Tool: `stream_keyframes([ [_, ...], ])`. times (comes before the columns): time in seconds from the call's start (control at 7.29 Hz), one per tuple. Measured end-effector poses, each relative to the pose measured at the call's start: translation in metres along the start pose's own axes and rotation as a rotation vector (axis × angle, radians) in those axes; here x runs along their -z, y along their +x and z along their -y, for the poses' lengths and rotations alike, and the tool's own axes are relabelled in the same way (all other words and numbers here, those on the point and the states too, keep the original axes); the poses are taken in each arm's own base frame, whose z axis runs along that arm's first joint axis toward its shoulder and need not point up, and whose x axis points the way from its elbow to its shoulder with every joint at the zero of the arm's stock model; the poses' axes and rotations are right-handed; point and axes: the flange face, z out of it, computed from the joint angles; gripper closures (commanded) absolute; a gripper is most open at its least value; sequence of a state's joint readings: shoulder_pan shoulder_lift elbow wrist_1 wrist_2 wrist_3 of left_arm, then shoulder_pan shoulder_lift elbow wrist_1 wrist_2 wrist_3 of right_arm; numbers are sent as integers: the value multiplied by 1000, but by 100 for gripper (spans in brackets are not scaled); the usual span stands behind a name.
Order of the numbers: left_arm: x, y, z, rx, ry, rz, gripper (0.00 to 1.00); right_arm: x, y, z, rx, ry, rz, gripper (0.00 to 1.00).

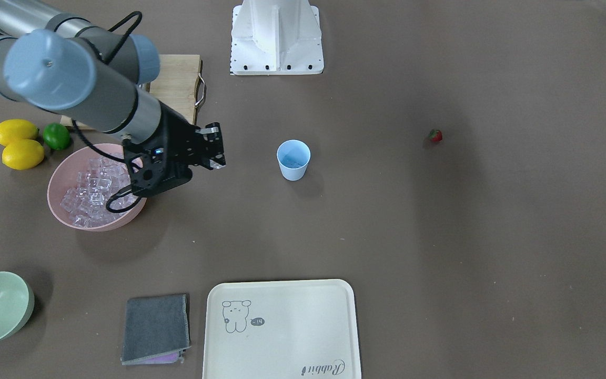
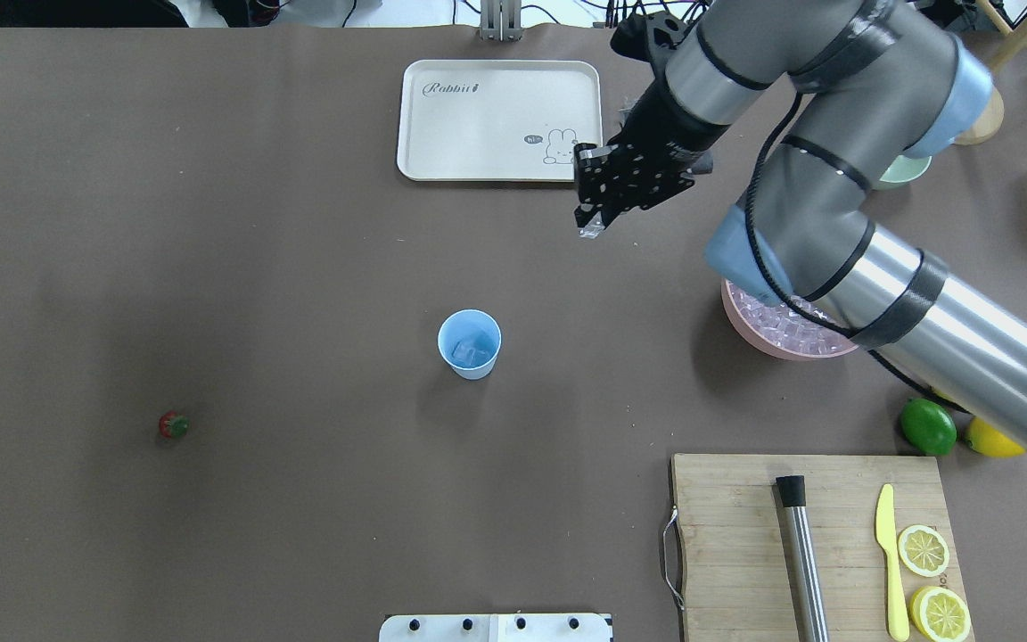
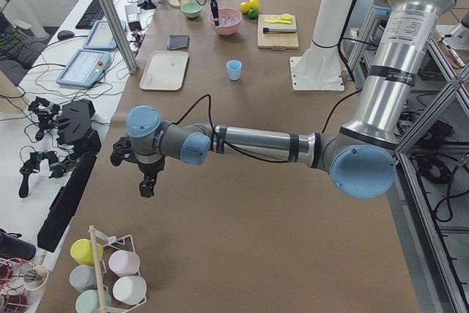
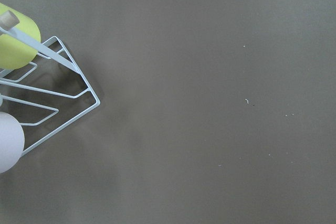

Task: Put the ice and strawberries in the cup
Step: 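Carry the ice cube with the right gripper over the light-blue cup, then open the right gripper to drop the ice cube into the cup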

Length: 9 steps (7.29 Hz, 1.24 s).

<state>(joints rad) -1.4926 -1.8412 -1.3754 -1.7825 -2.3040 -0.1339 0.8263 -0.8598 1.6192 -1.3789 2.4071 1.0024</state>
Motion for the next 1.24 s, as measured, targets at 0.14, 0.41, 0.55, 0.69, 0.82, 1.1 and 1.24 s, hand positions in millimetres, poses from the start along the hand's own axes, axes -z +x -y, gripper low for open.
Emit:
stream_keyframes([
  [0.14,-2,-2,-1,3,-4,0,2,-27,-28,-14,-9,20,-21,100],
  [0.41,-4,-4,-1,8,-8,0,2,-81,-60,-46,-5,42,-65,100],
  [0.55,-5,-5,-2,10,-11,0,2,-100,-69,-59,-4,44,-81,100],
  [0.69,-7,-6,-4,12,-14,0,2,-114,-74,-68,-2,48,-94,100],
  [0.82,-8,-8,-5,14,-17,1,2,-123,-78,-73,-2,51,-103,100],
  [1.1,-9,-9,-7,15,-19,1,2,-134,-81,-77,-1,58,-118,84],
  [1.24,-10,-9,-7,16,-20,1,2,-138,-86,-78,-6,65,-123,34],
])
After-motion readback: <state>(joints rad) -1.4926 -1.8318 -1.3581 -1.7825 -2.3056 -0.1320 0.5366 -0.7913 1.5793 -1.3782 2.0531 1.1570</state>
